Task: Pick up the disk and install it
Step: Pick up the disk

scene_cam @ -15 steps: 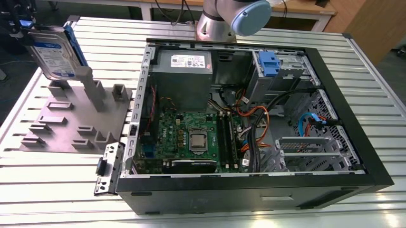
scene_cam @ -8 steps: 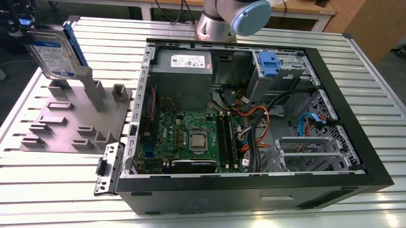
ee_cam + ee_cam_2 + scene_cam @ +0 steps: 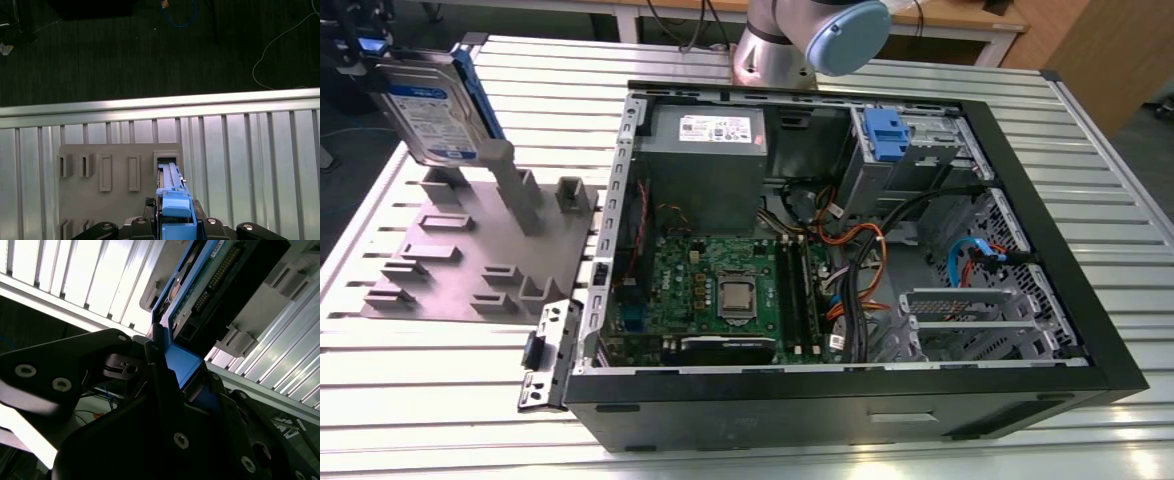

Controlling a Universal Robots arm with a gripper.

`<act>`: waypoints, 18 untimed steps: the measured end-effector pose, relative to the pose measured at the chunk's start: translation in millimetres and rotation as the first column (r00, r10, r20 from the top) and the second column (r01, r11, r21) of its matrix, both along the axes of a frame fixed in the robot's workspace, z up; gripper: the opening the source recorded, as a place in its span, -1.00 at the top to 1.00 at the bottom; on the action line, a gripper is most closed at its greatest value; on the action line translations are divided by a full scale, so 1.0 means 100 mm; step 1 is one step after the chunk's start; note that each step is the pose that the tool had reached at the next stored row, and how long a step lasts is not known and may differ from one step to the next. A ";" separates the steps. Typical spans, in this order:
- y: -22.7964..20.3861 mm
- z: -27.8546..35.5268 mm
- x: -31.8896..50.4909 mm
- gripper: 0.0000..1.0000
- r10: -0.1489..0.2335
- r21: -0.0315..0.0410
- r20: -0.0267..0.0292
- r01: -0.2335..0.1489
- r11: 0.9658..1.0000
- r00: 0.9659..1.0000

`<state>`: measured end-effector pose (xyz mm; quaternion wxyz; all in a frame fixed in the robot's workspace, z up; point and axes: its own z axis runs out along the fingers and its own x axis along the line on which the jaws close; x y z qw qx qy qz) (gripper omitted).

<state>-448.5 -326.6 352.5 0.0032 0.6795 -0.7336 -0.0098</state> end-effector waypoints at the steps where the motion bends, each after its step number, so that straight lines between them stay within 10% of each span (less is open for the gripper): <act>1: 0.000 0.002 0.000 0.27 0.000 0.000 0.000 0.000 1.000 1.000; 18: 0.000 0.068 0.000 0.27 0.000 0.000 0.000 0.000 1.000 1.000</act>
